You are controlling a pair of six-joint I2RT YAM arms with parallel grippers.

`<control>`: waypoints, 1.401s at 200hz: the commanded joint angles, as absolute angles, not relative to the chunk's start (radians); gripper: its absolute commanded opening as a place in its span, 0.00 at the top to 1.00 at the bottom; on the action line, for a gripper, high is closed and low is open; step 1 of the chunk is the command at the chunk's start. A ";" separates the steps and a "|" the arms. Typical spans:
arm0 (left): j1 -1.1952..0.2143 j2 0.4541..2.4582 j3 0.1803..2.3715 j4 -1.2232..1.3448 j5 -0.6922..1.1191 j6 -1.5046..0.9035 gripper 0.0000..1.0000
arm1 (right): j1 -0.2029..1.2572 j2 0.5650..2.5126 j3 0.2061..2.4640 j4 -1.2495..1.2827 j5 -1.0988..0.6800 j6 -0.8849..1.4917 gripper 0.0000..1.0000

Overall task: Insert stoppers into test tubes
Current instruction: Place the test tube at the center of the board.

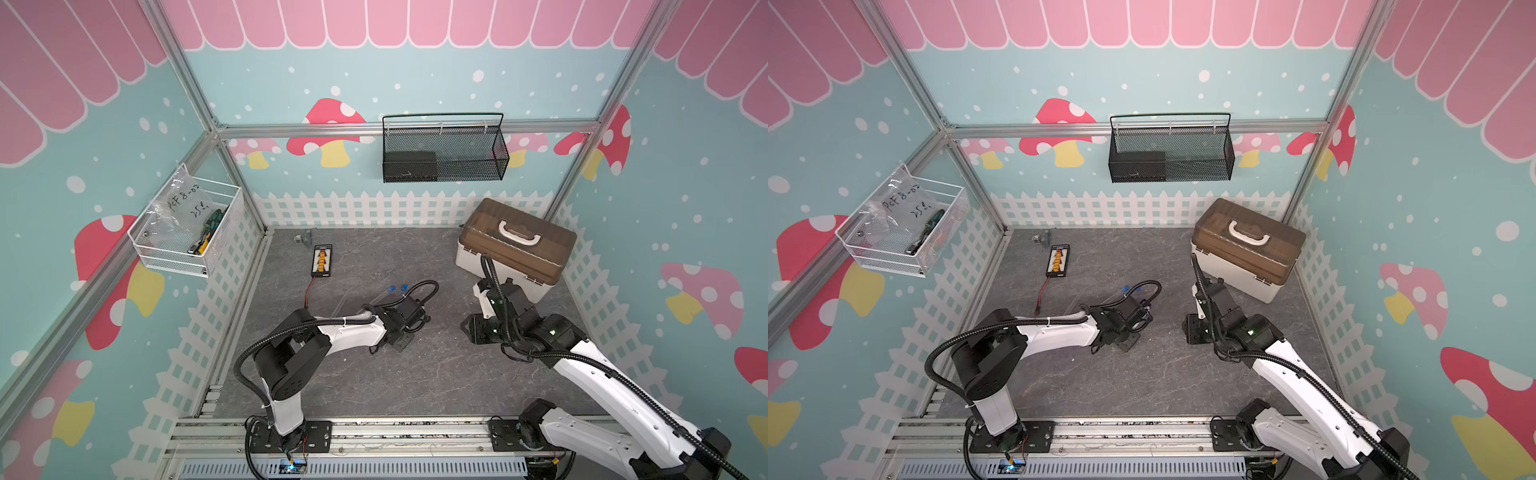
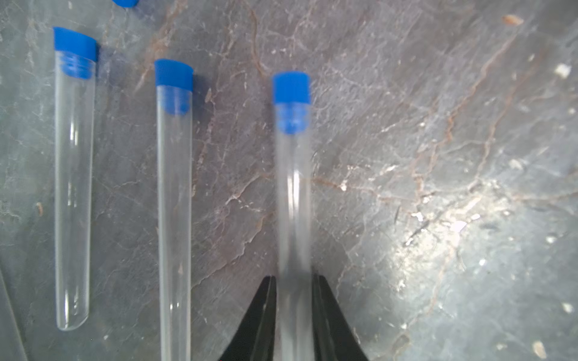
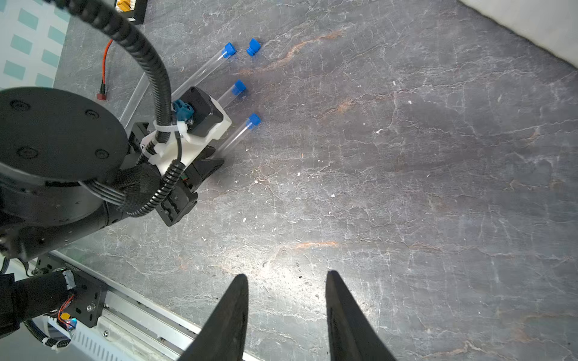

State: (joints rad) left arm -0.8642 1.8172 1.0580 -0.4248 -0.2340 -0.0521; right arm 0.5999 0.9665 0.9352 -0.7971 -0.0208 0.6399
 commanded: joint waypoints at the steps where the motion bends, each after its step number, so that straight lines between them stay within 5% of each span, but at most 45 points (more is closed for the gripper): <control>1: -0.858 1.844 1.071 -0.436 -0.206 -0.058 0.73 | 0.594 0.965 0.925 -0.808 -0.025 0.632 0.60; 90: -0.854 1.737 1.086 -0.430 -0.168 -0.030 0.59 | 0.594 0.959 0.919 -0.815 -0.024 0.625 0.60; 149: -0.841 1.515 1.045 -0.386 -0.179 -0.015 0.59 | 0.594 0.946 0.909 -0.814 -0.024 0.625 0.60; 196: -0.669 1.398 0.988 -0.397 -0.264 -0.001 0.54 | 0.595 0.956 0.896 -0.782 -0.030 0.621 0.60; 280: -0.307 1.550 1.053 -0.556 -0.084 0.017 0.43 | 0.595 0.975 0.889 -0.766 -0.041 0.601 0.59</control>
State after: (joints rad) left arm -0.3466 1.5333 1.0332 -0.5079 -0.1528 0.0082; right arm 0.5999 0.9745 0.9024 -0.7727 -0.0380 0.6132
